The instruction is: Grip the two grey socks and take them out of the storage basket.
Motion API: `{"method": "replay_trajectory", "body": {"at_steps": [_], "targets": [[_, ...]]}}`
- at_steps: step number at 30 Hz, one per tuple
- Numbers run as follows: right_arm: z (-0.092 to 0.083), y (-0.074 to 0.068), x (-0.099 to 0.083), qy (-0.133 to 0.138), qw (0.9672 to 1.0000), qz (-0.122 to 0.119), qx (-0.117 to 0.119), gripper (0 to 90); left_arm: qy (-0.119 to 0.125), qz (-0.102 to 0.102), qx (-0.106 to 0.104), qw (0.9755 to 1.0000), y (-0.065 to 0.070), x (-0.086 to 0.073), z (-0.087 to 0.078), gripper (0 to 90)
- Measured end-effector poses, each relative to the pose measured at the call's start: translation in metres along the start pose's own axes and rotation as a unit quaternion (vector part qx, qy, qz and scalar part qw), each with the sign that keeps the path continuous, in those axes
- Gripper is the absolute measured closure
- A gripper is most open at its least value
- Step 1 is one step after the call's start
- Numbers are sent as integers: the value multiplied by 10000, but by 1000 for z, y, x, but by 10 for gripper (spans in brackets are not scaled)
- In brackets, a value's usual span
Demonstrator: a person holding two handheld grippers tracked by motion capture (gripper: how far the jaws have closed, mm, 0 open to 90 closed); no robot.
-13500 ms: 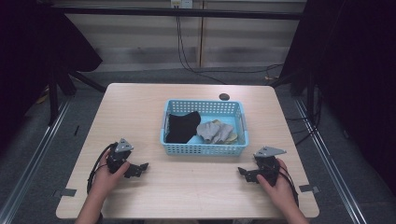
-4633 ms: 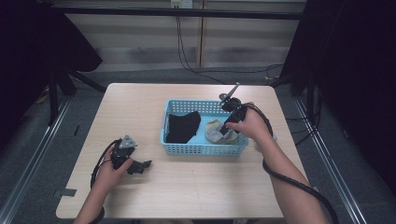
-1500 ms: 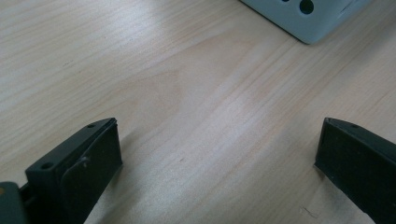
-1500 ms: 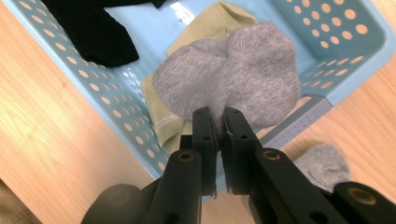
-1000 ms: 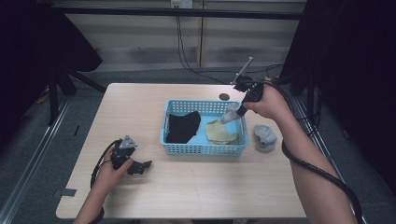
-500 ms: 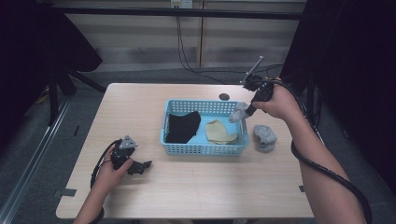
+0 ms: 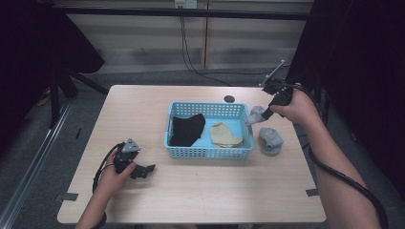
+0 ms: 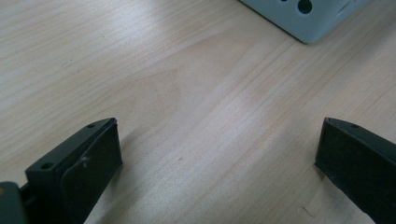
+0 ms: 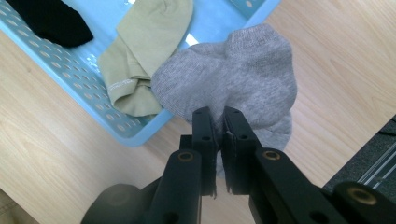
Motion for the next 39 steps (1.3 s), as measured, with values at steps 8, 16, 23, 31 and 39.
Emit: {"method": "replay_trajectory", "body": {"at_steps": [8, 16, 23, 31, 39], "targets": [[1, 15, -11, 58, 9998, 181, -30, 846, 21, -22, -10, 10000, 1, 0, 0, 0], [1, 24, -18, 101, 9995, 290, -77, 847, 19, -16, -15, 10000, 1, 0, 0, 0], [8, 30, -24, 56, 9993, 348, -117, 846, 33, -33, -11, 10000, 1, 0, 0, 0], [19, 40, -32, 22, 9985, 519, -153, 846, 41, -35, -16, 10000, 2, 0, 0, 0], [42, 40, -34, -56, 9984, 555, -115, 846, 20, -8, -33, 10000, 2, 0, 0, 0]]}}
Point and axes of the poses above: each handheld gripper's, and its own axes: z roughly forward along the jaws, x roughly out of its top, y roughly to its right, the point moved 7 cm from there along z, roughly forward along the jaws, and after that the axes turned 5 degrees about z, right-handed, at the moved point
